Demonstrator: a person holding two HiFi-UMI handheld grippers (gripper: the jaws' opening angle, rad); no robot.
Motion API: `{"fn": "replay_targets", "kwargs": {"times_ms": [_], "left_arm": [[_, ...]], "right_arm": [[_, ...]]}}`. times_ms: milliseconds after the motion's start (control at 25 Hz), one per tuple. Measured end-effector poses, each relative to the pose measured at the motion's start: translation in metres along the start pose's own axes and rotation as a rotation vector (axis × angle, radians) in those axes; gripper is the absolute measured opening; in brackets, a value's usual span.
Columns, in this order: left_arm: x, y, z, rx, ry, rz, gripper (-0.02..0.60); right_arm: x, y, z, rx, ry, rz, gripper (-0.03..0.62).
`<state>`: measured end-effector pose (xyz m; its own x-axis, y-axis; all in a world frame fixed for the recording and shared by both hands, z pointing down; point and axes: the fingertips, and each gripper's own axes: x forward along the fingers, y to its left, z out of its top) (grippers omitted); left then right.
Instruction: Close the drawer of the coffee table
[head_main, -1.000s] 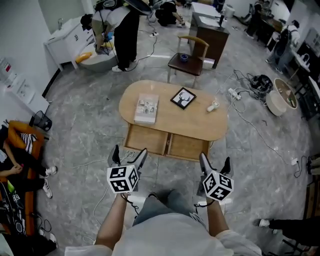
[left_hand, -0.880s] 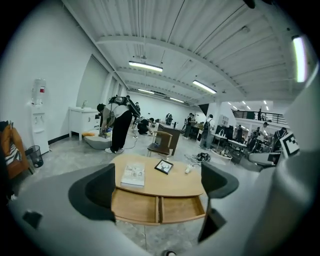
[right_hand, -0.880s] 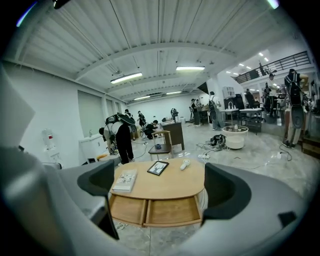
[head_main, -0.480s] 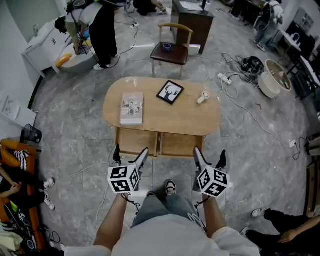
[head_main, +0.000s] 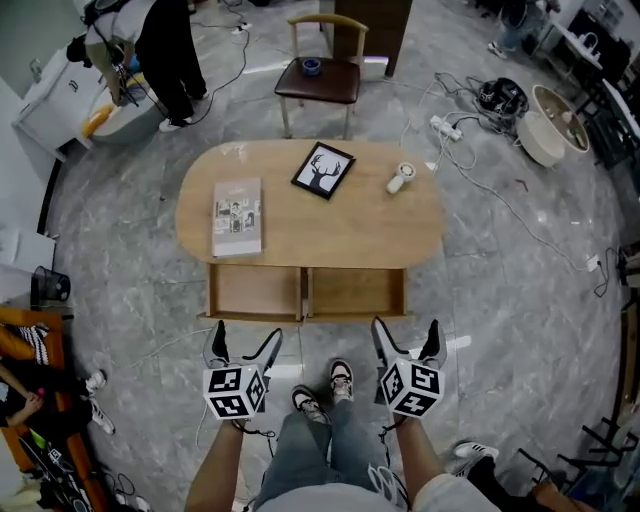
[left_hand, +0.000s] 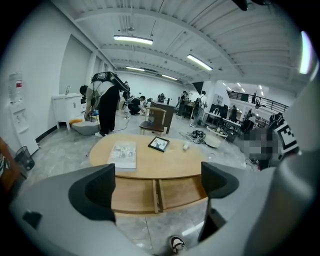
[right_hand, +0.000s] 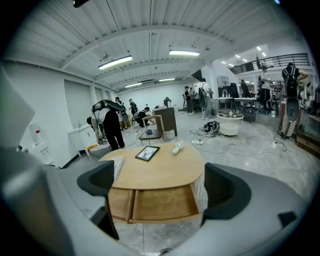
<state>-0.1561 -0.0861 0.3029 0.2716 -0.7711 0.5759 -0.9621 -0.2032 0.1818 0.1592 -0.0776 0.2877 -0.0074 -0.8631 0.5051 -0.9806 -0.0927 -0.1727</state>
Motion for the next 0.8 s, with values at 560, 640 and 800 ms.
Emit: {"fn": "replay_targets", "kwargs": {"times_ms": [560, 640, 800], "left_arm": [[0.116, 0.031, -0.161, 0.011, 0.146, 0.041, 0.531], [0.129, 0.037, -0.180, 0.004, 0.163, 0.044, 0.531], [0.140, 0.048, -0.211, -0.007, 0.205, 0.062, 0.531]], "right_arm": [[0.117, -0.031, -0.225, -0.009, 0.168, -0.005, 0.575], [0.129, -0.035, -0.255, -0.015, 0.183, -0.007, 0.578], [0.147, -0.040, -0.306, -0.051, 0.233, 0.014, 0.580]]}}
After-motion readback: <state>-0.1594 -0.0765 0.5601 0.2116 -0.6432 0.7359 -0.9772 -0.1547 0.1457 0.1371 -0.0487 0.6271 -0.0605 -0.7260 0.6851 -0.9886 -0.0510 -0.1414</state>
